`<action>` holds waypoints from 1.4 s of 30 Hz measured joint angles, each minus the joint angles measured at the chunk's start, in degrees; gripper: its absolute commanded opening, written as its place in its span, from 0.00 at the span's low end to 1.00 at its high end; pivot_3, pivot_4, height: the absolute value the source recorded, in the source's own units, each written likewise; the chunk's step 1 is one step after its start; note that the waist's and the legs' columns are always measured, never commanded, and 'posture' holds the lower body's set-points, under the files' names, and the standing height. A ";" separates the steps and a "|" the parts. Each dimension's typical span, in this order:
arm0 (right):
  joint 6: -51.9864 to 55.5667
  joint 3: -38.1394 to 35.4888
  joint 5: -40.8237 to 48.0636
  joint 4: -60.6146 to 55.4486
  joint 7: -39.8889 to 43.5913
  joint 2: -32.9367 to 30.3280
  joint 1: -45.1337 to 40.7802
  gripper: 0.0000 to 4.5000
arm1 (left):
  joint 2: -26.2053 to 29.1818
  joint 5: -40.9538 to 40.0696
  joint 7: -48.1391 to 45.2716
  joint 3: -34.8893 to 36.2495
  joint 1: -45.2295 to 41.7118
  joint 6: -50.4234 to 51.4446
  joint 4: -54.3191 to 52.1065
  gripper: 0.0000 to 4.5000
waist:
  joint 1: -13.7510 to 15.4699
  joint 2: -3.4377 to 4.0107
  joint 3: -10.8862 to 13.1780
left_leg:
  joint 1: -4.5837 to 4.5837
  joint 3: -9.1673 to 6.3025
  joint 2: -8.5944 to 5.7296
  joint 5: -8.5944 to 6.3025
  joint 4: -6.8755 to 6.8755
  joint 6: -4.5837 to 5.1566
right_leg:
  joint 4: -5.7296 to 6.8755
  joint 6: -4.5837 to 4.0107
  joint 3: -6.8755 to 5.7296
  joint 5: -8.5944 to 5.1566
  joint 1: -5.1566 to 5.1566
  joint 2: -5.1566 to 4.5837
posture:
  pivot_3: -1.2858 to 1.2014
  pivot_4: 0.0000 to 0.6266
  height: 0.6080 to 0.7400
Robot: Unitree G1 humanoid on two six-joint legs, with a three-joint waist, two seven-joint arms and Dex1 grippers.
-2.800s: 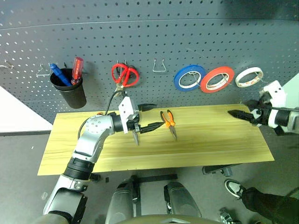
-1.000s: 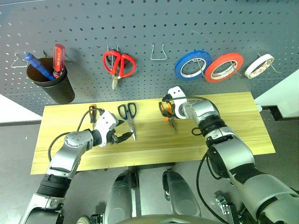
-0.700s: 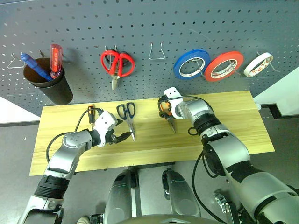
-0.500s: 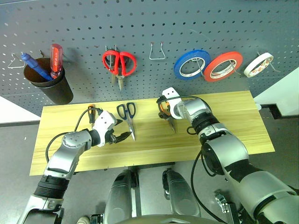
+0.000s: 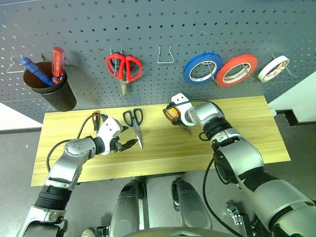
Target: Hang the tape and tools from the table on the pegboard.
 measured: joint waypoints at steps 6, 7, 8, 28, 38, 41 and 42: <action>11.39 1.31 4.99 -27.28 11.76 -8.61 12.81 0.51 | 0.28 -3.41 -2.73 3.18 3.00 -1.13 -2.44 0.80 | 1.51 0.02 -0.06 | -0.29 0.11 0.00 0.23 -0.05 -0.08 | -0.01 0.05 -0.11 0.02 -0.30 0.00 | 0.50 0.38 1.00; 13.23 1.35 6.35 -33.44 13.32 -10.35 15.01 0.50 | 0.29 -3.98 -3.23 3.64 3.38 -1.11 -2.96 0.80 | 1.61 0.02 -0.07 | -0.35 0.12 0.00 0.25 -0.02 -0.10 | -0.01 0.08 -0.13 0.04 -0.33 0.00 | 0.50 0.37 1.00; 14.89 1.37 7.89 -39.53 14.75 -12.18 16.92 0.50 | 0.31 -4.69 -3.61 4.10 3.79 -1.11 -3.65 0.80 | 1.66 0.00 -0.09 | -0.41 0.11 0.00 0.26 0.01 -0.11 | -0.02 0.12 -0.16 0.06 -0.35 0.00 | 0.49 0.36 1.00; 18.78 -18.78 34.63 -74.51 19.14 -21.77 16.33 0.50 | 0.34 -18.80 -11.86 13.99 8.20 -6.45 -13.21 0.80 | 1.13 -0.65 -3.03 | -0.33 0.04 0.00 0.40 0.29 -0.37 | -0.05 0.35 -0.34 0.37 -0.12 0.02 | 0.48 0.24 1.00; 9.14 -20.47 37.62 -71.92 9.56 -13.83 10.59 0.50 | -0.02 -20.92 -10.81 16.86 3.27 -7.89 -11.81 0.80 | 1.06 -0.69 -4.47 | -0.35 0.08 0.04 0.64 0.44 -0.07 | -0.02 0.43 -0.34 0.82 -0.08 0.10 | 0.48 0.20 1.00; 4.22 -19.69 34.62 -68.38 3.66 -10.16 8.64 0.50 | -0.34 -22.35 -10.75 17.69 1.20 -8.43 -10.66 0.80 | 1.08 -0.69 -5.15 | -0.34 0.09 0.06 0.70 0.51 -0.01 | -0.02 0.44 -0.33 0.96 -0.06 0.11 | 0.49 0.20 1.00; 2.82 -19.45 33.75 -67.08 1.83 -9.02 8.11 0.50 | -0.33 -22.46 -10.61 18.21 0.56 -8.59 -10.53 0.80 | 1.11 -0.69 -5.20 | -0.34 0.10 0.06 0.73 0.50 0.04 | -0.02 0.43 -0.33 1.03 -0.07 0.12 | 0.49 0.20 1.00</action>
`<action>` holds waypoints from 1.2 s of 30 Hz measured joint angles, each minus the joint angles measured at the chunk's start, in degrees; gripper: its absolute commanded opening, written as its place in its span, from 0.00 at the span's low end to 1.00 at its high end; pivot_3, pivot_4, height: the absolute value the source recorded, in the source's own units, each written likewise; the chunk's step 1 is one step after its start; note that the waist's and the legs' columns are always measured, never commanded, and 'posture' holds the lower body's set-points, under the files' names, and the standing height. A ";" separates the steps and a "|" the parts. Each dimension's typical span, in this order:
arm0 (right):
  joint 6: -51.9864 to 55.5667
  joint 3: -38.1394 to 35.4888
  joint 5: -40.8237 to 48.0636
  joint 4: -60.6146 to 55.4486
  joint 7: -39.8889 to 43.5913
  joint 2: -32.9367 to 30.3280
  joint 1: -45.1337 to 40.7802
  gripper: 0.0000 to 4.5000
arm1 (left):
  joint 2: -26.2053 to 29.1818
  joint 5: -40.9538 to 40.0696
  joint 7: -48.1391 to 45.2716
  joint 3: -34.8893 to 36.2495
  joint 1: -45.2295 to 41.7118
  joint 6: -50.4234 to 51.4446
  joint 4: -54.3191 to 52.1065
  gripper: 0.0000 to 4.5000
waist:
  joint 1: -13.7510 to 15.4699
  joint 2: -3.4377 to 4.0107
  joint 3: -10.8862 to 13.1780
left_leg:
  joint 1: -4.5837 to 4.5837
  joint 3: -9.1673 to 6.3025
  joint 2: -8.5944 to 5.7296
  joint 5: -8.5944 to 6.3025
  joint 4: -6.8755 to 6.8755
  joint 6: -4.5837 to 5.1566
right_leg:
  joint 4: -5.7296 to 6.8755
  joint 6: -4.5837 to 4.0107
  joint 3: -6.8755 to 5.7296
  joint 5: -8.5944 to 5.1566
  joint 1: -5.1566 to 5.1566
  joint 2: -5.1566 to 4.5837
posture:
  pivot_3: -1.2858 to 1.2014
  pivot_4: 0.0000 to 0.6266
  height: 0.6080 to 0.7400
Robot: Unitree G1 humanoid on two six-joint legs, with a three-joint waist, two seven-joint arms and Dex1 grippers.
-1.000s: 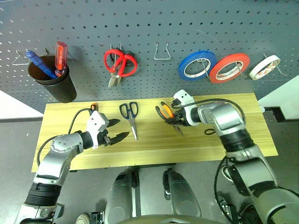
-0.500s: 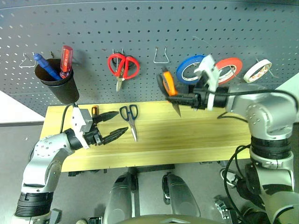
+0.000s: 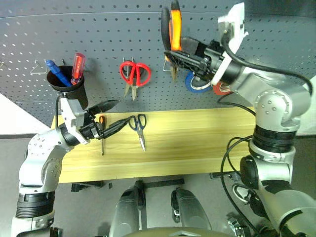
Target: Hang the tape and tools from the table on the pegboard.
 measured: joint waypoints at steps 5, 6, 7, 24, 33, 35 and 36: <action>-6.63 1.56 -4.45 5.78 -6.43 3.73 -1.14 0.50 | -0.25 -1.55 1.78 1.39 -3.39 -0.07 0.73 0.80 | 0.10 0.01 -0.07 | -0.03 0.10 0.00 0.12 -0.02 0.09 | -0.01 0.05 0.02 0.29 -0.05 -0.01 | 0.49 0.20 1.00; -7.95 1.89 -5.45 7.29 -7.64 4.30 -1.79 0.50 | -0.23 -1.94 1.99 1.83 -3.82 -0.07 0.73 0.80 | 0.06 0.01 -0.07 | -0.03 0.13 0.01 0.14 -0.02 0.08 | -0.01 0.06 0.04 0.33 -0.07 -0.01 | 0.49 0.20 1.00; -9.36 2.06 -6.33 8.58 -8.70 4.71 -2.33 0.50 | -0.18 -2.21 2.06 2.24 -4.05 -0.08 0.73 0.80 | 0.06 0.01 -0.08 | -0.03 0.17 0.02 0.16 -0.05 0.07 | -0.01 0.06 0.05 0.37 -0.09 -0.01 | 0.49 0.20 1.00; -21.28 5.36 -14.97 21.12 -15.48 8.63 -5.60 0.50 | 0.00 -1.51 3.71 2.37 -4.15 -0.94 1.57 0.80 | 0.06 0.02 -0.59 | -0.19 1.64 1.18 0.71 -0.89 -0.39 | -0.18 -0.69 0.23 1.46 -1.03 0.34 | 0.50 0.21 1.00; -20.97 6.06 -15.77 21.22 -16.96 9.95 -3.54 0.50 | 0.04 -1.14 3.61 2.33 -3.83 -1.04 1.58 0.80 | 0.05 0.01 -1.12 | -0.67 2.95 1.93 0.87 -0.85 -0.58 | -0.13 -0.59 0.21 1.66 -1.73 0.28 | 0.50 0.20 1.00; -21.57 6.62 -16.73 22.00 -17.51 10.08 -3.48 0.50 | 0.04 -1.09 3.53 2.30 -3.83 -1.06 1.58 0.80 | 0.04 0.00 -1.14 | -0.66 3.00 1.95 0.90 -0.77 -0.54 | -0.13 -0.54 0.19 1.69 -1.77 0.30 | 0.50 0.20 1.00; -21.86 6.77 -17.04 22.36 -17.76 10.13 -3.38 0.50 | 0.04 -1.09 3.50 2.28 -3.83 -1.06 1.58 0.80 | 0.04 0.00 -1.17 | -0.66 3.04 1.97 0.96 -0.75 -0.48 | -0.13 -0.51 0.18 1.71 -1.79 0.33 | 0.50 0.20 1.00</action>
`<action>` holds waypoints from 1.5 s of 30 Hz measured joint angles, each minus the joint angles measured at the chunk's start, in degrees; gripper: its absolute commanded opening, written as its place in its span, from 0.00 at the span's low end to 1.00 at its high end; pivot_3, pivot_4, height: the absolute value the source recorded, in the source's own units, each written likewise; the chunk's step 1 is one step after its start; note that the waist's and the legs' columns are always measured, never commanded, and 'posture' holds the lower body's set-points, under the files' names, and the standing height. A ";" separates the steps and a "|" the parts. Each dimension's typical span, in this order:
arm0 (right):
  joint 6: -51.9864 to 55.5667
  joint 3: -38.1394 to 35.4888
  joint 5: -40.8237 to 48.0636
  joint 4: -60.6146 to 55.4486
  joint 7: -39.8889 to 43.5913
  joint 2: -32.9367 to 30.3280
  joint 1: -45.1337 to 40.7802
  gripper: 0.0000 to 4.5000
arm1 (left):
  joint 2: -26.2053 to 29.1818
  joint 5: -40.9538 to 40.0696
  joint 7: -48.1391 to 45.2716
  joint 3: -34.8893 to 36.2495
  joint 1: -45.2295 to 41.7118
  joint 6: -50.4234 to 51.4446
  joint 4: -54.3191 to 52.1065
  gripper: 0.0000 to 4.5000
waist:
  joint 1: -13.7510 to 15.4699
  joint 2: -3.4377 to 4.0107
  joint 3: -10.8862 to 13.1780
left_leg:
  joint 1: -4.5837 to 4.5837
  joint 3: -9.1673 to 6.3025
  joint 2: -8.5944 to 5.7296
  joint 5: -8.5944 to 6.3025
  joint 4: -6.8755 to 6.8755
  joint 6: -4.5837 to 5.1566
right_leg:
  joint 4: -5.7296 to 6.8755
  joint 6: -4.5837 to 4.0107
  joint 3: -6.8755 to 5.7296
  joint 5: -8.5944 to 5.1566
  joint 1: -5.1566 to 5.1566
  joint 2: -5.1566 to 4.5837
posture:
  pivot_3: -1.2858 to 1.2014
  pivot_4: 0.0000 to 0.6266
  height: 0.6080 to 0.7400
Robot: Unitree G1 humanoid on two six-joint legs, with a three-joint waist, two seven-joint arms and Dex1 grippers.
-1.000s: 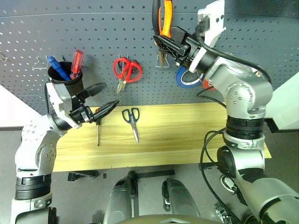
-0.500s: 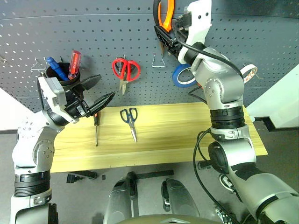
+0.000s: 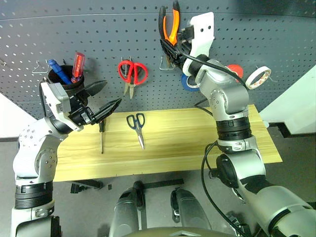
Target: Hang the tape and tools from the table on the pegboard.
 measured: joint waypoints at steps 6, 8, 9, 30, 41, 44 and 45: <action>-0.12 0.22 -0.51 0.64 -0.91 0.79 1.65 0.50 | 0.09 0.12 -0.36 -0.02 0.00 -0.01 0.03 0.80 | -0.06 -0.01 -0.14 | 0.01 0.36 0.24 0.17 0.00 0.28 | 0.00 0.06 -0.01 0.04 -0.05 0.00 | 0.50 0.20 1.00; 0.44 0.59 -0.81 0.64 -1.06 1.14 2.37 0.50 | 0.36 0.30 -0.53 -0.02 0.00 -0.01 0.09 0.80 | -0.04 -0.01 -0.19 | 0.00 0.78 0.54 0.17 0.01 0.28 | 0.00 0.01 -0.01 0.08 -0.11 0.01 | 0.50 0.19 1.00; 0.82 0.82 -0.81 0.64 -1.03 1.39 2.69 0.50 | 0.37 0.36 -0.62 -0.03 0.00 -0.01 0.12 0.80 | -0.05 0.00 -0.23 | 0.00 0.95 0.64 0.17 0.00 0.28 | 0.00 -0.02 -0.01 0.09 -0.14 0.01 | 0.50 0.19 1.00; 6.94 -1.02 5.00 -9.18 5.57 -2.38 3.55 0.98 | 1.12 1.56 -1.25 -0.60 2.87 0.27 1.62 0.80 | 0.02 -0.05 -1.47 | 0.00 1.33 0.80 0.14 -0.10 0.29 | 0.00 -0.32 -0.01 0.08 -0.37 -0.06 | 0.50 0.18 1.00; 27.38 -8.80 29.54 -20.74 23.25 -14.92 10.52 0.98 | 2.36 7.28 7.39 -4.35 10.97 8.42 -0.11 0.80 | 0.08 0.00 -1.93 | 0.02 1.41 0.80 0.09 -0.16 0.37 | -0.09 -0.69 -0.17 0.22 -0.60 -0.43 | 0.51 0.20 1.00; 30.25 -7.60 32.62 -23.43 28.15 -19.81 13.64 0.98 | 0.30 10.02 12.02 -6.54 11.23 10.29 -0.88 0.80 | 0.22 0.01 -1.96 | 0.01 1.38 0.80 0.08 -0.16 0.38 | -0.30 -0.83 -0.24 0.31 -0.81 -0.57 | 0.51 0.20 1.00; 30.65 -6.33 32.78 -24.29 29.64 -21.63 15.08 0.98 | -0.63 10.40 13.49 -6.94 11.26 11.22 -1.10 0.80 | 0.22 0.02 -1.97 | 0.01 1.36 0.80 0.06 -0.16 0.40 | -0.43 -0.89 -0.28 0.36 -0.78 -0.61 | 0.51 0.20 1.00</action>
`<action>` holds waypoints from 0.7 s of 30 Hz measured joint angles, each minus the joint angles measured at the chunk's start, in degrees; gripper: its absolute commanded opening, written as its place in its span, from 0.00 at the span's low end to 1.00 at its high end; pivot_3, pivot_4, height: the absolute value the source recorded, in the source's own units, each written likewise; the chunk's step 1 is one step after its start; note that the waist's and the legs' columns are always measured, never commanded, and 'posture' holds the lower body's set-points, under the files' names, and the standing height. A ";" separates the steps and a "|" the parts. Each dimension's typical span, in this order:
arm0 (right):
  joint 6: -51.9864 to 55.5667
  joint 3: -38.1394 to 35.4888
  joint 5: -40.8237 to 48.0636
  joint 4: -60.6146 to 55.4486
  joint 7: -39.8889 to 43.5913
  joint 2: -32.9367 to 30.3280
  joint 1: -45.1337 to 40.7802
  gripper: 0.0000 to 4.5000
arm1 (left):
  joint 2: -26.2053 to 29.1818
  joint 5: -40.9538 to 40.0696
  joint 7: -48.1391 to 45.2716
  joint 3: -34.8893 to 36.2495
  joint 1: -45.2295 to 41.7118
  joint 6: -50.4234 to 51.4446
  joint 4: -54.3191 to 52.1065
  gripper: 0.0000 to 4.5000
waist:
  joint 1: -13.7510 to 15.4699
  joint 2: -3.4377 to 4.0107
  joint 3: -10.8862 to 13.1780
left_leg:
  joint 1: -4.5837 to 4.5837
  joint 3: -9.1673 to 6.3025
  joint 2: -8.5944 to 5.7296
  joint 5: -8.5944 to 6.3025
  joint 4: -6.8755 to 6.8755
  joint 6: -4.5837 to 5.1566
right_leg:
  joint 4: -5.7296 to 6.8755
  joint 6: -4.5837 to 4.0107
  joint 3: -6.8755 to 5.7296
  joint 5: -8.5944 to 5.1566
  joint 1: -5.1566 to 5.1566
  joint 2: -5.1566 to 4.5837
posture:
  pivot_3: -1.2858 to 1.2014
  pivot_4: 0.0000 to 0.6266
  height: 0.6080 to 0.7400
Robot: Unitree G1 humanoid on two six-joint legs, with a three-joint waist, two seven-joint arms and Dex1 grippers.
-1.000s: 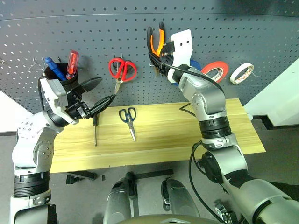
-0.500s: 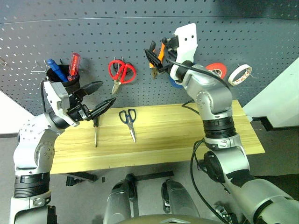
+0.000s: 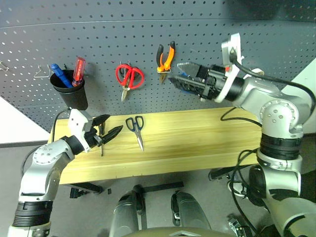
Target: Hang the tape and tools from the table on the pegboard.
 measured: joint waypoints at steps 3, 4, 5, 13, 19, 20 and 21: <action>-0.87 5.26 -2.19 -1.46 3.27 -3.85 3.71 0.98 | -2.68 0.96 4.25 -0.96 -0.65 2.39 -0.38 0.80 | -0.05 0.12 -0.15 | -0.02 -0.06 -0.04 -0.02 -0.39 0.04 | -0.93 -0.28 -0.56 0.67 0.39 -0.18 | 0.51 0.21 1.00; -1.62 6.99 -3.42 -1.72 4.00 -4.87 4.62 0.98 | -3.62 1.21 5.50 -1.51 -0.98 2.99 -0.67 0.80 | -0.11 0.12 -0.16 | -0.01 0.03 -0.04 -0.02 -0.44 0.04 | -1.12 -0.13 -0.76 0.85 0.39 -0.30 | 0.51 0.21 1.00; -2.74 9.30 -5.15 -1.80 4.85 -5.95 5.56 0.98 | -4.84 1.73 7.26 -2.27 -1.57 4.05 -1.14 0.80 | -0.04 0.13 -0.16 | -0.01 0.04 -0.04 -0.02 -0.48 0.04 | -1.48 0.23 -0.84 1.15 0.37 -0.33 | 0.51 0.21 1.00; -9.17 18.52 -15.86 6.22 6.76 -7.05 6.23 0.98 | -9.13 3.54 16.37 -3.94 -2.99 10.14 -1.97 0.80 | -0.03 0.09 -0.18 | 0.01 0.00 -0.03 -0.02 -0.46 0.04 | -1.79 0.17 -0.95 1.64 0.13 -0.39 | 0.51 0.23 1.00; -8.66 21.90 -22.21 16.00 3.84 -3.24 2.31 0.98 | -9.74 4.88 19.61 -3.94 -1.43 11.49 -3.51 0.80 | 0.12 0.09 -0.18 | 0.01 -0.05 0.00 -0.02 -0.47 0.03 | -1.77 0.14 -0.97 1.83 -0.04 -0.38 | 0.52 0.26 1.00; -8.85 22.06 -22.79 16.93 3.81 -2.85 2.30 0.98 | -10.38 5.39 20.53 -3.96 -1.43 11.53 -3.50 0.80 | 0.34 0.09 -0.18 | 0.01 -0.06 0.00 -0.02 -0.47 0.03 | -1.77 0.14 -0.97 1.83 -0.04 -0.38 | 0.52 0.26 1.00; -9.20 22.23 -23.29 17.76 3.96 -2.52 2.31 0.98 | -10.93 6.03 21.47 -4.18 -1.47 11.52 -3.41 0.80 | 0.58 0.09 -0.18 | 0.01 -0.06 0.00 -0.02 -0.46 0.03 | -1.77 0.14 -0.97 1.83 -0.04 -0.38 | 0.52 0.26 1.00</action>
